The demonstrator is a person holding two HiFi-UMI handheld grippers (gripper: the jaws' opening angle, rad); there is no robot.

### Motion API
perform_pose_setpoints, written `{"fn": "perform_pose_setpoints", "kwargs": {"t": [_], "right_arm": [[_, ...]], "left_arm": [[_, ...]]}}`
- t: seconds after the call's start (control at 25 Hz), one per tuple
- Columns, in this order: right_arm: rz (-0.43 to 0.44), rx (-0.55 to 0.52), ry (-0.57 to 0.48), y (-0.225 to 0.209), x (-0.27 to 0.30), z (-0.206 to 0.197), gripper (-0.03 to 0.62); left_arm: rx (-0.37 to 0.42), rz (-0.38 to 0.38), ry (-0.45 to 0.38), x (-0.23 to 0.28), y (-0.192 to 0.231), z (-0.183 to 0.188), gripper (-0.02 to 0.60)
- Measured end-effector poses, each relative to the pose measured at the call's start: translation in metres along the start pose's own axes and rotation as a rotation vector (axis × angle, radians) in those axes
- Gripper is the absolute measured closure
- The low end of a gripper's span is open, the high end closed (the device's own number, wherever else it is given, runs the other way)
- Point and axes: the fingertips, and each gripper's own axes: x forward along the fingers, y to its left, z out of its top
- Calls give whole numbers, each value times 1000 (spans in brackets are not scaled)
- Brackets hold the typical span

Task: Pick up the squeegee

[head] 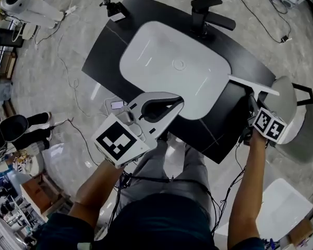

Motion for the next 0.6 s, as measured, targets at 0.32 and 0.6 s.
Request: {"fn": "perform_pose_setpoints", "kwargs": {"t": [0.32,0.6], "right_arm": [[-2,16,-136,17,-64,38,502],[30,-15,-260,57,-134,84,502]], "left_arm": [[59,-8,-67,-33,-10,34,575],[100,-1,-144,-66,-16,71,575]]}}
